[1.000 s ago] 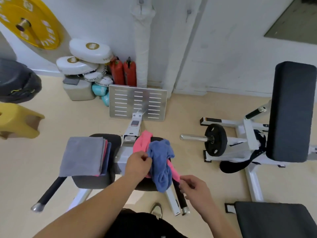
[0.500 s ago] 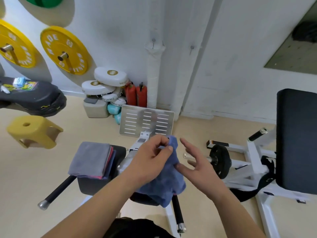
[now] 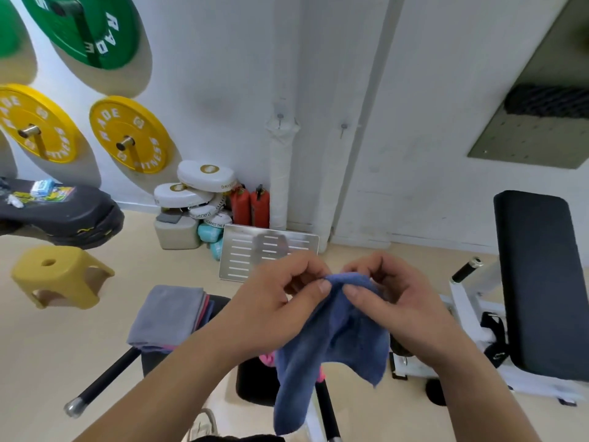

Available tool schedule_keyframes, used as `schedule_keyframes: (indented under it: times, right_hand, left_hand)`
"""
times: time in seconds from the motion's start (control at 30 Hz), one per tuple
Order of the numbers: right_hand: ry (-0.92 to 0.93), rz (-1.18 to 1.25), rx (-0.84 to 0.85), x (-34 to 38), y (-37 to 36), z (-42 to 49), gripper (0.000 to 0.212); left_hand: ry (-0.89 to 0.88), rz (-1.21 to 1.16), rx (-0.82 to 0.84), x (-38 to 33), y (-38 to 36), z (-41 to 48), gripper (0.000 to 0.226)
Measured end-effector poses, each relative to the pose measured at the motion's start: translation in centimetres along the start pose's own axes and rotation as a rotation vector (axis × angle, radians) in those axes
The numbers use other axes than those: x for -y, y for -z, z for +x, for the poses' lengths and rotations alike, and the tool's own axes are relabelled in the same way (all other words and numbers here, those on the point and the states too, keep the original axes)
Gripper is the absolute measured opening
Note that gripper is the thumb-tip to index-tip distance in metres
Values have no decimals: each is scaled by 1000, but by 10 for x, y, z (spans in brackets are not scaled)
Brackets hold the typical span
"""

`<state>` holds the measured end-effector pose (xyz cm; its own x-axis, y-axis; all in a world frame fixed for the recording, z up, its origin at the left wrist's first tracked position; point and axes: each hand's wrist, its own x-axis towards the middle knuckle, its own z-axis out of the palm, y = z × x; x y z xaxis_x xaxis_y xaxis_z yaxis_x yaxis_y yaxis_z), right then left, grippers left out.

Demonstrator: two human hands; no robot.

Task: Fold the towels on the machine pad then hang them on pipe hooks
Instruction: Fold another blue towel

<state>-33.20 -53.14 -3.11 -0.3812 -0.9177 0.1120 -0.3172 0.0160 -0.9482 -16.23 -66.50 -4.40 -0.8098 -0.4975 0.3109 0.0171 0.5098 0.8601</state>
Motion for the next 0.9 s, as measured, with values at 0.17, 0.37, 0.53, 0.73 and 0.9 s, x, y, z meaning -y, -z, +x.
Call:
schedule_keyframes:
  times: [0.17, 0.37, 0.53, 0.73, 0.9]
  right_hand:
    - [1, -29, -250, 10, 6, -1, 26]
    - [-130, 13, -518, -21, 30, -4, 24]
    - [-323, 393, -839, -57, 54, -22, 23]
    - [-405, 442, -1097, -69, 86, -55, 16]
    - [-479, 293, -926, -77, 71, -62, 17]
  left_hand:
    - [223, -128, 304, 28, -13, -10, 20]
    - [451, 165, 472, 76, -45, -27, 19]
    - [505, 254, 500, 106, -65, -52, 16]
    - [503, 538, 493, 130, -51, -52, 9]
    - [479, 237, 250, 81, -52, -12, 11]
